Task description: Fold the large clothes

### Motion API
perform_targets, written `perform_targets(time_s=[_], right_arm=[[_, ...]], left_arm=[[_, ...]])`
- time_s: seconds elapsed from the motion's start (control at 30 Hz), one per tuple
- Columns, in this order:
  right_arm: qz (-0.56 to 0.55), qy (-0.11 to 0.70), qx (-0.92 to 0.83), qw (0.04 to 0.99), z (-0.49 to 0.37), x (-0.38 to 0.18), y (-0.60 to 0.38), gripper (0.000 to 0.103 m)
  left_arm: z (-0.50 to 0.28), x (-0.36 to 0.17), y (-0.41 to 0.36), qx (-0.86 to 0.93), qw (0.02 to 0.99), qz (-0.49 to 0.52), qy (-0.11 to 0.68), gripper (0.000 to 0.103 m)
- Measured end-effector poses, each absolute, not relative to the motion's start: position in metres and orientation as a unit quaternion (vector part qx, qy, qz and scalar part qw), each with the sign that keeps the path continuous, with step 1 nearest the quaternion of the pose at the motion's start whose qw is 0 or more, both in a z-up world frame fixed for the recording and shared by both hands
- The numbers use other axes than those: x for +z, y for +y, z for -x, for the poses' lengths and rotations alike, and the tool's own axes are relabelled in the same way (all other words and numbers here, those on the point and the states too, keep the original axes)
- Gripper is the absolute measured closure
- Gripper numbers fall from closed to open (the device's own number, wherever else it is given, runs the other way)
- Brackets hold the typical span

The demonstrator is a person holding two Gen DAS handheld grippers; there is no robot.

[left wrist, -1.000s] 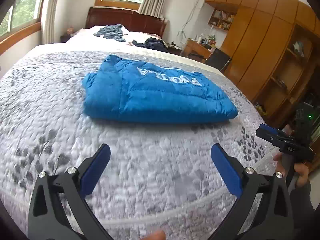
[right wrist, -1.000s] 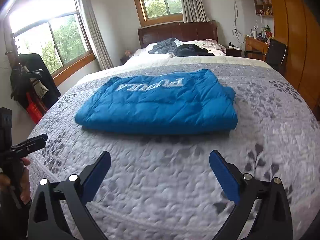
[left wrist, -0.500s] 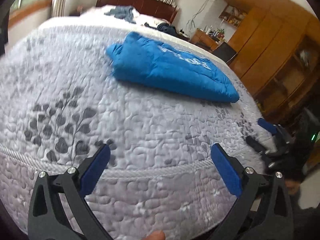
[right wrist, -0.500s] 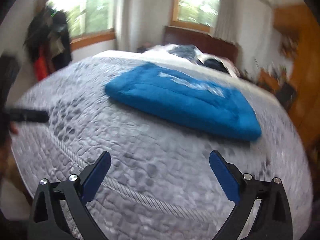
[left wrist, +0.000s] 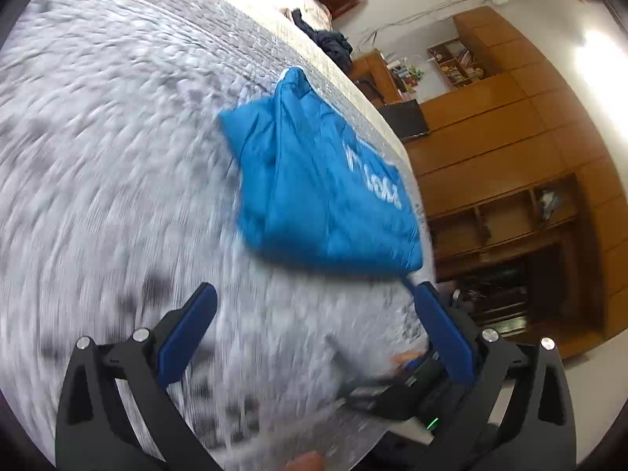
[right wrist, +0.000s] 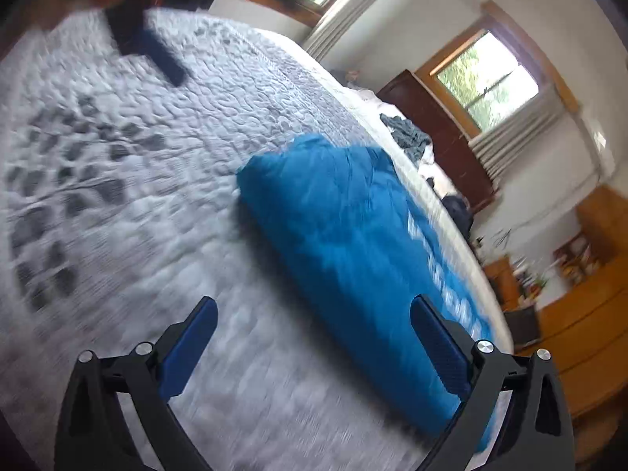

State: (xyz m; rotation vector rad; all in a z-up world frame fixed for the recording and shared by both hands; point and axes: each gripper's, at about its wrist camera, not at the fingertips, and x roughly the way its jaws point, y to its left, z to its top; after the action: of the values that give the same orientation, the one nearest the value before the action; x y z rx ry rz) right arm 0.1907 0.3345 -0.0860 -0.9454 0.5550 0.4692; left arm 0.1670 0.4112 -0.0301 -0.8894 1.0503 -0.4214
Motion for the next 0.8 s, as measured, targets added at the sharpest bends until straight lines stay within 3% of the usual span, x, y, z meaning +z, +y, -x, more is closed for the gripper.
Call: perform_targets(time_s=[0.2,0.47,0.63,0.7,0.73,0.77,0.8], right_arm=[[0.486,0.28,0.206,0.802,-0.233,-0.117,0.369,0.019],[0.499,0.26,0.182,0.806,-0.261,-0.129,0.388,0.021],[0.486,0.252,0.181,0.817,-0.272,-0.134,0.397,0.034],[0.463,0.253,0.183,0.83,-0.278,-0.127,0.395,0.053],[0.453,0.254,0.185,0.834,-0.277,-0.123,0.392,0.057],[0.445,0.257,0.189,0.837,-0.277,-0.119,0.389,0.063],[0.436,0.261,0.193,0.839,-0.278,-0.115,0.388,0.068]], left_arm=[[-0.259,-0.087,0.417,-0.188,0.707,0.426,0.532,0.003],[-0.335,-0.116,0.395,-0.234,0.682,0.431,0.543,0.003],[-0.364,-0.116,0.378,-0.242,0.681,0.413,0.555,0.003],[-0.373,-0.115,0.375,-0.238,0.68,0.413,0.557,0.004],[-0.376,-0.115,0.372,-0.231,0.678,0.413,0.563,0.005],[-0.381,-0.113,0.37,-0.23,0.677,0.409,0.566,0.008],[-0.384,-0.11,0.365,-0.229,0.68,0.402,0.569,0.021]])
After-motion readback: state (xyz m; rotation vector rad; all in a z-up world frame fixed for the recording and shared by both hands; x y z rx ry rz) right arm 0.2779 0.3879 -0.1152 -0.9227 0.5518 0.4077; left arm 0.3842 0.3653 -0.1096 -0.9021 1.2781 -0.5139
